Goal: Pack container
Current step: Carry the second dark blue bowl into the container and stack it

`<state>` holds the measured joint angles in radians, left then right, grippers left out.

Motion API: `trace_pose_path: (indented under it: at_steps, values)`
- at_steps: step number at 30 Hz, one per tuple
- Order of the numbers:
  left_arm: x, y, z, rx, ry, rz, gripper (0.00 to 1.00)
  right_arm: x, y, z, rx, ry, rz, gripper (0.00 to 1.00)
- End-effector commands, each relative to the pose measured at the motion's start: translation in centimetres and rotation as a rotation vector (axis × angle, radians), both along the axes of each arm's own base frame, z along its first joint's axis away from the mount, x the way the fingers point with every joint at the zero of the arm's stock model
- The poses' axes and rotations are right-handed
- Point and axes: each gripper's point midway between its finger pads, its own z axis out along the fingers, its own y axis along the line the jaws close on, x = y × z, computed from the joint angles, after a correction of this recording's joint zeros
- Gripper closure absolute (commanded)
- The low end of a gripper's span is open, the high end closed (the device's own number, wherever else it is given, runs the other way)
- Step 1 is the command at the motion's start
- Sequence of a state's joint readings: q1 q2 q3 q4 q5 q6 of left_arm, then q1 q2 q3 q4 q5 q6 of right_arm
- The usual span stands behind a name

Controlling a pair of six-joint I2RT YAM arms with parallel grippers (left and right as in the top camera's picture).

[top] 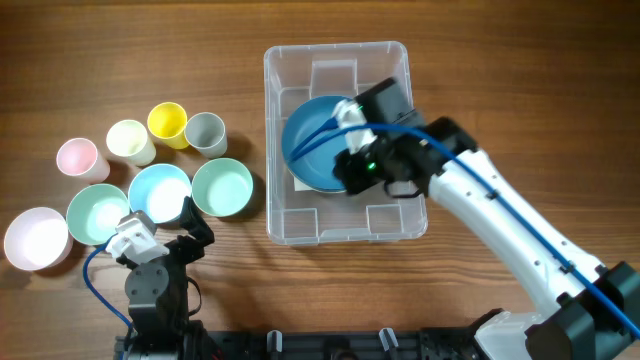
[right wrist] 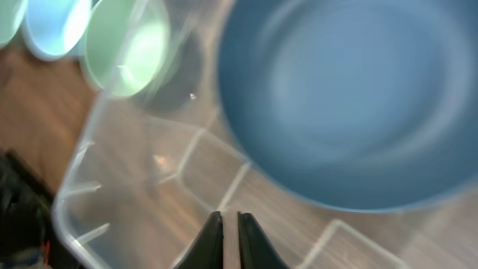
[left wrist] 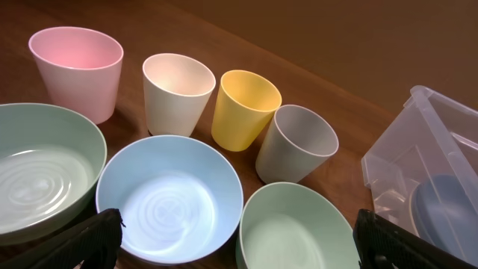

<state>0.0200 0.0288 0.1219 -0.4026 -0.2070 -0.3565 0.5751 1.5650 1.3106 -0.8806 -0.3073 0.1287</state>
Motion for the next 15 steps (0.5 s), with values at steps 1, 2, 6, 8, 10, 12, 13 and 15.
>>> trace_pose_path:
  at_steps: [1,2,6,8,10,12,13,15]
  values:
    - [0.1,-0.2,0.1,0.003,-0.009,-0.014,0.0,-2.7,1.1,-2.8,-0.049,0.066,0.034,0.96]
    - [0.1,-0.2,0.1,0.003,-0.009,-0.014,0.0,-3.2,1.2,-3.6,-0.062,0.085,0.04,0.96]
    - [0.1,-0.2,0.1,0.003,-0.008,-0.014,0.0,-3.9,1.3,-6.3,-0.109,0.157,0.038,0.96]
    - [0.1,-0.2,0.1,0.003,-0.009,-0.014,0.0,-4.0,1.1,-7.6,-0.133,0.2,0.018,0.96]
    - [0.1,-0.2,0.1,0.003,-0.009,-0.014,0.0,-4.3,0.9,-9.1,-0.164,0.244,0.009,0.96]
    - [0.1,-0.2,0.1,0.003,-0.009,-0.014,0.0,-4.4,0.8,-10.1,-0.18,0.277,-0.007,0.96]
    - [0.1,-0.2,0.1,0.003,-0.009,-0.014,0.0,-4.4,0.8,-10.3,-0.185,0.284,-0.01,0.96]
    - [0.1,-0.2,0.1,0.003,-0.009,-0.014,0.0,-4.1,0.5,-10.3,-0.184,0.287,-0.024,0.96]
